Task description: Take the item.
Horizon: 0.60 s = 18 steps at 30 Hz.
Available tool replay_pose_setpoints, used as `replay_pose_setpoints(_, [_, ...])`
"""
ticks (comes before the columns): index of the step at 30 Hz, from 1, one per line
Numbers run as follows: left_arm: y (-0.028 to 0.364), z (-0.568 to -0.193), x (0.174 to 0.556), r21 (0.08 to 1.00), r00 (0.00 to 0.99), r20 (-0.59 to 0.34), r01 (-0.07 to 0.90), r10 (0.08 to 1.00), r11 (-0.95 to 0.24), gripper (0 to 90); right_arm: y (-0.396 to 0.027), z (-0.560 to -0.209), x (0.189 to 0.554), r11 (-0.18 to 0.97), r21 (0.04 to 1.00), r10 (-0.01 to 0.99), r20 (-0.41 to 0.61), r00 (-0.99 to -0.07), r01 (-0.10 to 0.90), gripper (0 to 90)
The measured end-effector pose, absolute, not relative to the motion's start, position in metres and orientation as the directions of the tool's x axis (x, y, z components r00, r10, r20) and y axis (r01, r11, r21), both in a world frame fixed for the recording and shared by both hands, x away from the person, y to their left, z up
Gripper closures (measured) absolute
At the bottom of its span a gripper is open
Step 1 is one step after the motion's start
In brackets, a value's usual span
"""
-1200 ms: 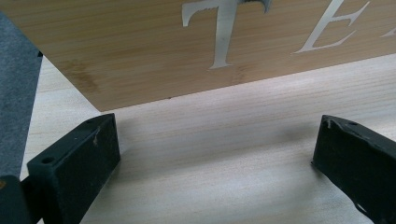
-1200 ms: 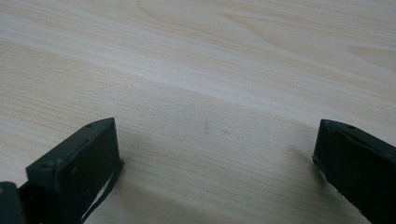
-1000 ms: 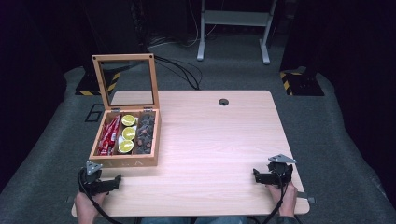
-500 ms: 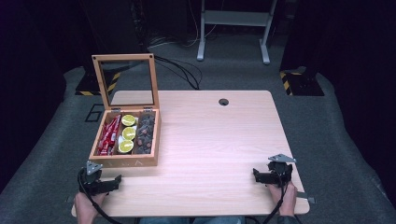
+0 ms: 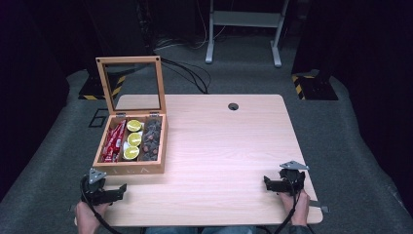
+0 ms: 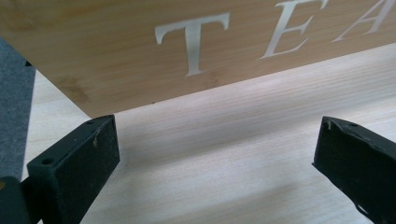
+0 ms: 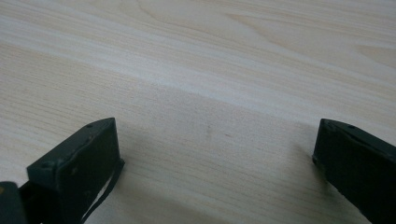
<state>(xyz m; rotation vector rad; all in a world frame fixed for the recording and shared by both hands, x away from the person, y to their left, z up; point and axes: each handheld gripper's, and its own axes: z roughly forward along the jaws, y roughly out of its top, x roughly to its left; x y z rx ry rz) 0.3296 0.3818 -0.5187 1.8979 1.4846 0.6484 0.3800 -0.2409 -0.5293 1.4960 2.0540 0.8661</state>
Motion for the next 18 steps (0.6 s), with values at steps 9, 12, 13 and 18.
replay_pose_setpoints(9, [0.379,-0.5,0.325,0.75,0.259,0.002,0.638,0.966,-0.173,0.1,-0.241,-0.529,0.38,0.213,0.714,0.952,0.004,-0.307,0.667,0.0])
replay_pose_setpoints(12, [0.38,-0.494,0.324,0.75,0.265,0.008,0.636,0.964,-0.181,0.1,-0.241,-0.529,0.38,0.213,0.714,0.952,0.004,-0.308,0.667,0.0])
replay_pose_setpoints(13, [0.38,-0.492,0.324,0.756,0.265,0.01,0.629,0.964,-0.181,0.1,-0.241,-0.529,0.38,0.213,0.714,0.952,0.004,-0.308,0.667,0.0])
replay_pose_setpoints(18, [0.381,-0.48,0.324,0.765,0.27,-0.006,0.622,0.963,-0.169,0.1,-0.241,-0.529,0.38,0.213,0.714,0.951,0.004,-0.308,0.667,0.0])
